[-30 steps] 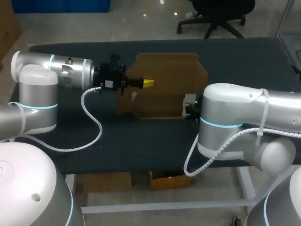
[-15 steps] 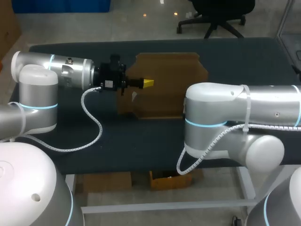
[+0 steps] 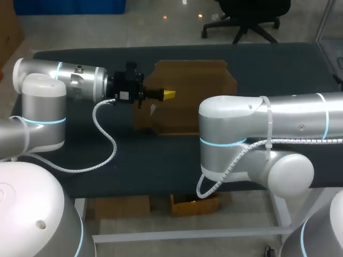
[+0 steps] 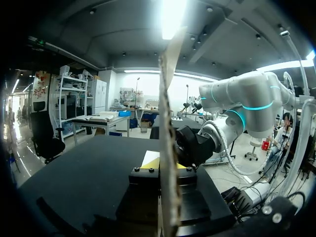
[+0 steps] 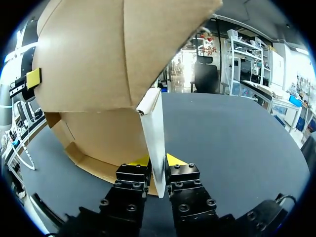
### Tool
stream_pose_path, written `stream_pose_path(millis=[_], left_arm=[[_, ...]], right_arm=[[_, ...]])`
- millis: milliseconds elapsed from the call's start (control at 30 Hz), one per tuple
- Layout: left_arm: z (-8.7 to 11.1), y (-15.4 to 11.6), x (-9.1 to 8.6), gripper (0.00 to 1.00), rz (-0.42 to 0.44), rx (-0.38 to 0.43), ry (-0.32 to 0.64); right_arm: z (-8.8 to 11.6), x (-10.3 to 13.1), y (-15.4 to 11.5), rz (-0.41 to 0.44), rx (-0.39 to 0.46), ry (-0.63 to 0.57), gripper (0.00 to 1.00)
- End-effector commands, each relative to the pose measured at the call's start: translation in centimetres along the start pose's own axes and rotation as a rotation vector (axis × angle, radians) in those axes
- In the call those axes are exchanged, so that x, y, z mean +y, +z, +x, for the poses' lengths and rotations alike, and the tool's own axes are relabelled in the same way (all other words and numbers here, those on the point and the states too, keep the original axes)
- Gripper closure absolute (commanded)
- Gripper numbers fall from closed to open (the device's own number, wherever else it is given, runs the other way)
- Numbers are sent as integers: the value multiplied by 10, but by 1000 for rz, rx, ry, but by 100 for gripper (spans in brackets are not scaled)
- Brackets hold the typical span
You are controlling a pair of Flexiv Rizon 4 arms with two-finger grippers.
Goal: Assemble the packaging by folding the flat box into shape, placing the metal phone stand inside, and closing the box properly
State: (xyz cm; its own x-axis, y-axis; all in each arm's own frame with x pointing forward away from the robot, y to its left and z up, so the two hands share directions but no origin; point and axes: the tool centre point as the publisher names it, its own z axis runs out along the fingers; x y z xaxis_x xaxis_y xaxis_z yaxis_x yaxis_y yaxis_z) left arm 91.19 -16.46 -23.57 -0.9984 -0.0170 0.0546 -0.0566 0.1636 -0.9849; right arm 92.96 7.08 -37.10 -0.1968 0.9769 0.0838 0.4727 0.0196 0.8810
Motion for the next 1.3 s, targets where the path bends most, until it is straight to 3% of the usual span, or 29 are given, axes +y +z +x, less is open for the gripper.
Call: stream_pose_path(millis=[33, 567, 800, 900, 1000, 1033, 1067, 1133, 1200, 1233, 1300], left_arm=[[0, 0, 3, 100, 1, 1, 1], [0, 0, 3, 100, 1, 1, 1], [0, 0, 3, 100, 1, 1, 1], [0, 0, 3, 100, 1, 1, 1], [0, 0, 3, 100, 1, 1, 1], [0, 0, 3, 97, 1, 1, 1], [0, 0, 3, 75, 1, 1, 1], [-1, 0, 2, 53, -1, -4, 4], [0, 0, 1, 11, -7, -9, 11], [0, 0, 0, 0, -9, -11, 15], [1, 0, -1, 0, -21, -15, 24]], right_arm=[[4, -1, 4, 0, -101, 1, 85], [3, 2, 5, 31, -170, 1, 86], [3, 2, 6, 37, -174, 3, 92], [2, 1, 6, 37, -176, 6, 100], [1, 0, 5, 37, -177, 8, 100], [0, 0, 4, 36, -176, 9, 100], [-1, -1, 4, 34, -174, 11, 100], [-2, -1, 3, 31, -170, 13, 100], [-2, -2, 1, 28, -166, 13, 100], [-2, -3, 1, 27, -164, 13, 100], [-3, -4, 0, 23, -157, 13, 100]])
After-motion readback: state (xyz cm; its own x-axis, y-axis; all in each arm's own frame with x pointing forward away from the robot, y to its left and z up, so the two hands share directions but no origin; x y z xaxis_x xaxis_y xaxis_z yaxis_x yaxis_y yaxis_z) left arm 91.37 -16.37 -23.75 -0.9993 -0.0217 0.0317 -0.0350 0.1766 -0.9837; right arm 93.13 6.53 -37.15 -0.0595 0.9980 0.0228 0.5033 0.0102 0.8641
